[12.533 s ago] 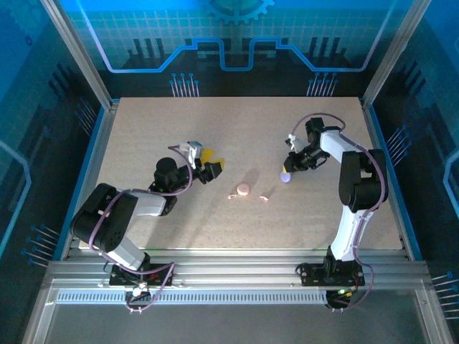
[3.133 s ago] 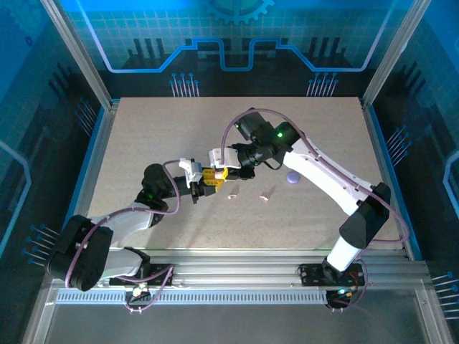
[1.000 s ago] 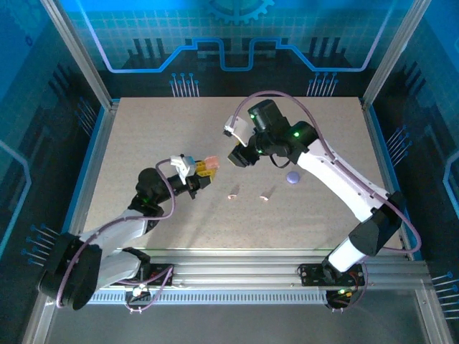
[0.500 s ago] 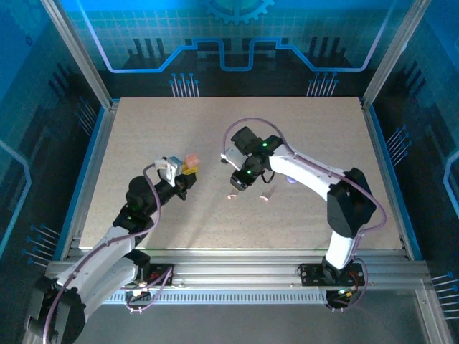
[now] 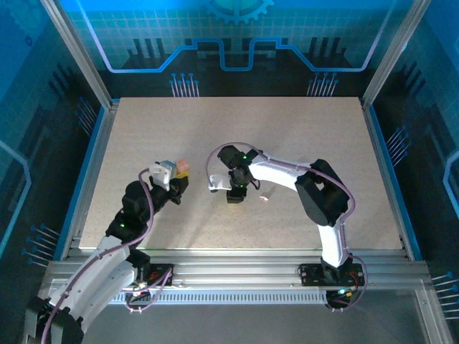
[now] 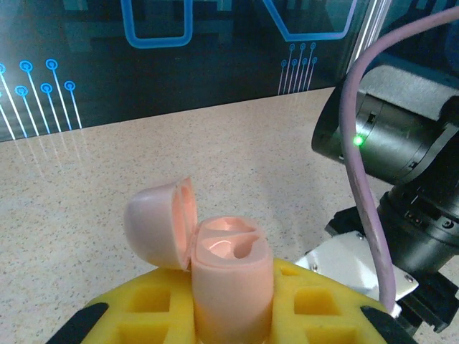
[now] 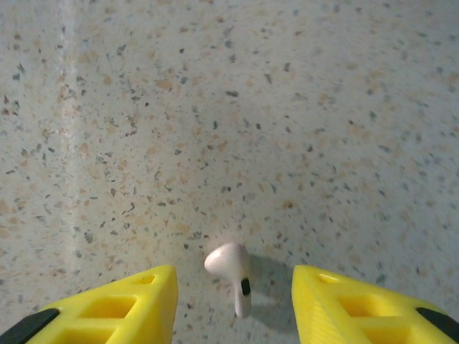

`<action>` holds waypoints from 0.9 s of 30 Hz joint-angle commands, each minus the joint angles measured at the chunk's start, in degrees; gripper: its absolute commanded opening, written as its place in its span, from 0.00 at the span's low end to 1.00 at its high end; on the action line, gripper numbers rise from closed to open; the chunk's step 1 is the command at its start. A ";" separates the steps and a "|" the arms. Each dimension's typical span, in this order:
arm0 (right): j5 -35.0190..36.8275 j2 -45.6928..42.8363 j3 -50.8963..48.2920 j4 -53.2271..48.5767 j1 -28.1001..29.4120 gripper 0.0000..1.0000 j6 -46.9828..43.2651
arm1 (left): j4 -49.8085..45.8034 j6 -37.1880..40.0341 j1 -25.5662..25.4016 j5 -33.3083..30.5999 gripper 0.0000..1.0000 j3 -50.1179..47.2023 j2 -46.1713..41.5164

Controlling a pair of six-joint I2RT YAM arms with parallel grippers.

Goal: Insert wireless bluetooth earbuds into charging case

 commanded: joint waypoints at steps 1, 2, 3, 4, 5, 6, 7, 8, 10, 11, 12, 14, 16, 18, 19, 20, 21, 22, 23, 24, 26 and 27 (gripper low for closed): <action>0.50 1.36 -0.16 2.09 0.82 0.47 -7.68 | -0.89 -0.14 0.46 -1.00 0.16 0.35 -0.60; 0.58 1.77 0.14 2.19 0.91 0.47 -8.00 | -0.85 -0.03 0.46 -0.92 0.16 0.31 -0.60; 0.67 2.08 0.44 2.25 0.85 0.47 -8.31 | -0.80 -0.05 0.46 -0.83 0.16 0.32 -0.52; 0.76 2.40 0.67 2.23 0.83 0.47 -8.54 | -0.72 -0.05 0.46 -0.83 0.16 0.23 -0.59; 0.76 2.78 0.94 2.10 0.91 0.47 -8.72 | -0.71 -0.05 0.46 -0.75 0.16 0.24 -0.56; 0.71 3.03 1.23 1.82 0.89 0.47 -9.10 | -0.71 0.04 0.46 -0.74 0.16 0.22 -0.60; 0.68 3.27 1.41 1.55 0.88 0.47 -9.32 | -0.63 0.12 0.46 -0.70 0.16 0.14 -0.60; 0.57 3.53 1.84 1.20 0.87 0.46 -9.57 | -0.46 0.13 0.46 -0.65 0.16 0.16 -0.60; 0.83 3.76 2.04 0.91 0.93 0.45 -9.90 | -0.38 0.13 0.46 -0.54 0.17 -0.04 -0.58; 1.12 3.93 2.05 0.91 0.87 0.43 -10.03 | -0.27 0.13 0.46 -0.56 0.17 0.01 -0.60; 1.56 4.09 2.13 1.00 0.94 0.42 -10.14 | -0.20 0.13 0.46 -0.56 0.17 -0.09 -0.60; 2.03 4.37 2.20 0.96 0.85 0.38 -10.30 | 0.01 0.13 0.46 -0.48 0.17 -0.21 -0.60; 2.32 4.76 2.54 0.44 0.92 0.34 -10.48 | 0.17 0.13 0.46 -0.43 0.17 -0.26 -0.58; 2.55 5.16 3.08 -0.57 0.91 0.31 -10.55 | 0.26 0.13 0.46 -0.28 0.17 -0.30 -0.60; 2.76 5.34 3.35 -1.05 0.85 0.29 -10.66 | 0.34 0.19 0.46 -0.30 0.17 -0.37 -0.60; 3.02 5.43 3.44 -1.35 0.89 0.27 -10.73 | 0.49 0.19 0.46 -0.30 0.17 -0.38 -0.56; 3.10 5.43 3.50 -1.58 0.88 0.25 -10.82 | 0.52 0.22 0.46 -0.30 0.17 -0.34 -0.52; 3.24 5.43 3.62 -1.84 0.85 0.24 -10.80 | 0.57 0.22 0.46 -0.31 0.17 -0.34 -0.52; 3.31 5.30 3.63 -1.98 0.91 0.22 -10.80 | 0.58 0.22 0.46 -0.23 0.17 -0.37 -0.52; 3.31 5.13 3.67 -2.05 0.78 0.21 -10.64 | 0.61 0.22 0.46 -0.23 0.17 -0.43 -0.46; 3.31 4.62 3.69 -2.08 0.72 0.19 -10.41 | 0.74 0.22 0.46 -0.12 0.17 -0.56 -0.42; 3.31 4.33 3.72 -2.16 0.67 0.19 -10.19 | 0.85 0.22 0.46 -0.13 0.17 -0.61 -0.33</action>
